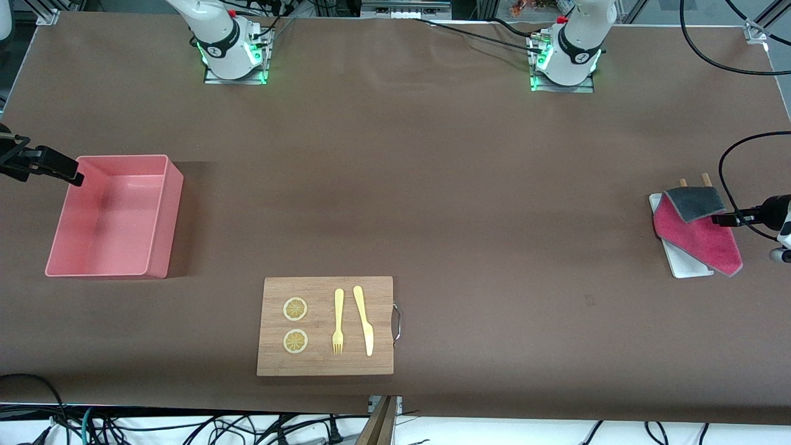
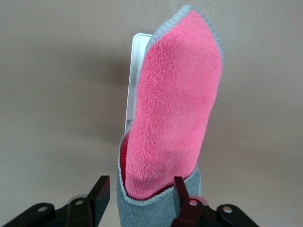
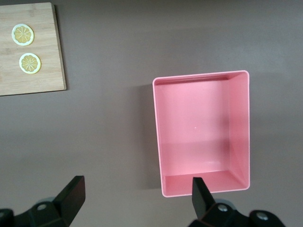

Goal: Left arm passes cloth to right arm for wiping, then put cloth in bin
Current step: 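Lift the cloth off the white tray with the left gripper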

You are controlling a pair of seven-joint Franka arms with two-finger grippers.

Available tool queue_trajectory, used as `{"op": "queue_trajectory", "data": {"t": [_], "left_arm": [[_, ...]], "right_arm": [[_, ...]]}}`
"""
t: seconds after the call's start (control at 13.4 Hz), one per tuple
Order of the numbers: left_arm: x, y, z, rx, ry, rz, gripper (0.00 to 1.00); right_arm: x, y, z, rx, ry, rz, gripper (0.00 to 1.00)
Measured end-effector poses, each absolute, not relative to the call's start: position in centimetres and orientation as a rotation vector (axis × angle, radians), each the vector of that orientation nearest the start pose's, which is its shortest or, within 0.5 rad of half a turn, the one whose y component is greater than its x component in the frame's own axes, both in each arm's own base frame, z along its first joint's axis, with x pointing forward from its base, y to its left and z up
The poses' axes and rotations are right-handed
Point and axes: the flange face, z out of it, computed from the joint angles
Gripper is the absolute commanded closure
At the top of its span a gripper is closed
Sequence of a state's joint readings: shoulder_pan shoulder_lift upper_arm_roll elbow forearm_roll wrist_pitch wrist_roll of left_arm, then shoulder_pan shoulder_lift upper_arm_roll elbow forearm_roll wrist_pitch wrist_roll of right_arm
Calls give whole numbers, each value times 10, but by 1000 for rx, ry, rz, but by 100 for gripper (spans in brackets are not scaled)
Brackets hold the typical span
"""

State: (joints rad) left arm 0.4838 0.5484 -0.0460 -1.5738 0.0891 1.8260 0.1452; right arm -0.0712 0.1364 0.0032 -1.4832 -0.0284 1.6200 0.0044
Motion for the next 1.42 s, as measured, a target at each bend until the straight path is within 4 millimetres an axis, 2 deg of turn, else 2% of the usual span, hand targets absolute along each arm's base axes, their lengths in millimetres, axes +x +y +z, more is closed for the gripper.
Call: {"op": "queue_trajectory", "data": {"t": [0.07, 0.37, 0.6, 1.27, 1.42], "left_arm": [[592, 289, 299, -3110, -407, 478, 37], [591, 289, 294, -3111, -407, 489, 66], [592, 289, 295, -3111, -406, 486, 72], [597, 290, 305, -3110, -405, 451, 100], [597, 290, 305, -3110, -405, 450, 100]], "right_arm": [[599, -44, 592, -3168, 112, 1, 0], [599, -44, 592, -3167, 112, 1, 0], [599, -44, 592, -3167, 112, 1, 0], [599, -44, 592, -3167, 113, 1, 0], [599, -44, 592, -3167, 113, 1, 0]]}}
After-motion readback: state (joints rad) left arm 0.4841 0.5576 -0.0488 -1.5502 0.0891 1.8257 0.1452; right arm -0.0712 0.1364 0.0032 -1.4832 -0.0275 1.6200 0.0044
